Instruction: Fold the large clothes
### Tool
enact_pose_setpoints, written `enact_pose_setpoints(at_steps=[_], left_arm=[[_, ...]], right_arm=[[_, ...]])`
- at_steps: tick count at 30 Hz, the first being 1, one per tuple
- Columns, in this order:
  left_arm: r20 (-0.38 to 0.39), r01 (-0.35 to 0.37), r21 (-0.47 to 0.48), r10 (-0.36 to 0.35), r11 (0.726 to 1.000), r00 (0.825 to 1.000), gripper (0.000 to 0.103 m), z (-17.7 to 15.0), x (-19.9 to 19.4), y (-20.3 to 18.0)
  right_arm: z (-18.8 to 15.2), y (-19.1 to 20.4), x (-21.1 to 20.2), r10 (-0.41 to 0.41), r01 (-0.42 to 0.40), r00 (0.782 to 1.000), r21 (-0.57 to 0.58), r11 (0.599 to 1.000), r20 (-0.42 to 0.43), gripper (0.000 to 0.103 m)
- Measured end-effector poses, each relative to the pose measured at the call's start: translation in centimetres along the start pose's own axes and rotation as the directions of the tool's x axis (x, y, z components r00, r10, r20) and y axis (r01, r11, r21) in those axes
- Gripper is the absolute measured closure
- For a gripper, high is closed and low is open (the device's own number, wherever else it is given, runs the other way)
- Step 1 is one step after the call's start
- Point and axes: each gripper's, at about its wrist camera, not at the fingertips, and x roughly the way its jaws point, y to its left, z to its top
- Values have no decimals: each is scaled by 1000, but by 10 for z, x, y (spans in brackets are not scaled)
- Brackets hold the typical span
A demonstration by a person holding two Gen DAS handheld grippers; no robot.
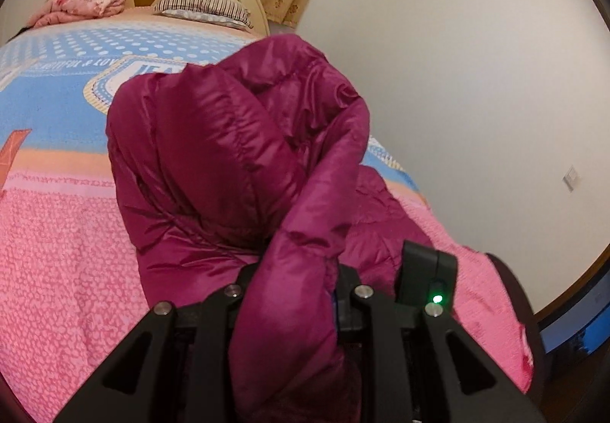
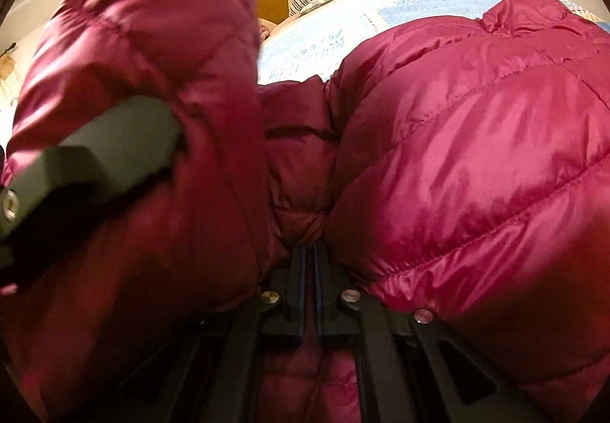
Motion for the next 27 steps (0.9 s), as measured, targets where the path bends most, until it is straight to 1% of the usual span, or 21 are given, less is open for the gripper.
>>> enact_pose_setpoints(at_steps=[3,5,7,9,11,13,17,20,22,25,26,27], left_arm=[[-11,18,-39,-19,999,1000,79,5,6,5],[-17,25,-44,-26,999,1000,79,2,9,2],[-20,17,-23,-17,1000,1000,79,1,10,-3],[-27,3,1,-3,1000,1000,79,-3,14,-13],[-37,-14,51,16,999,999,79,-6,19,-26],[-46,-35,104,40,994,998,79,-11,25,-39],[-81,-67,191,84,979,993,80,-24,45,-65],[-82,-100,253,124,962,989,80,-34,62,-77],[-67,-133,302,160,944,985,80,-43,69,-87],[-44,-164,350,191,922,981,80,-49,74,-93],[-41,-165,351,191,922,981,80,-50,74,-93],[-41,-164,347,189,923,981,80,-50,74,-93]], right_arm=[[1,4,-2,-7,7,1000,-42,999,-13,101],[2,5,-9,-7,6,1000,-63,998,-18,101],[0,5,-26,-8,8,1000,-71,997,4,99],[-1,1,-45,-10,13,999,-73,997,46,98],[-1,-9,-69,-17,23,995,-59,998,94,98],[1,-26,-95,-58,62,987,-23,998,148,98],[5,-55,-124,-92,85,978,43,995,185,98],[3,-68,-136,-118,106,973,68,992,198,98],[2,-74,-144,-103,86,973,91,992,207,98],[17,-75,-153,-22,-3,974,110,994,226,98],[23,-85,-162,4,-30,972,107,994,235,97],[30,-82,-161,21,-45,971,98,994,237,97]])
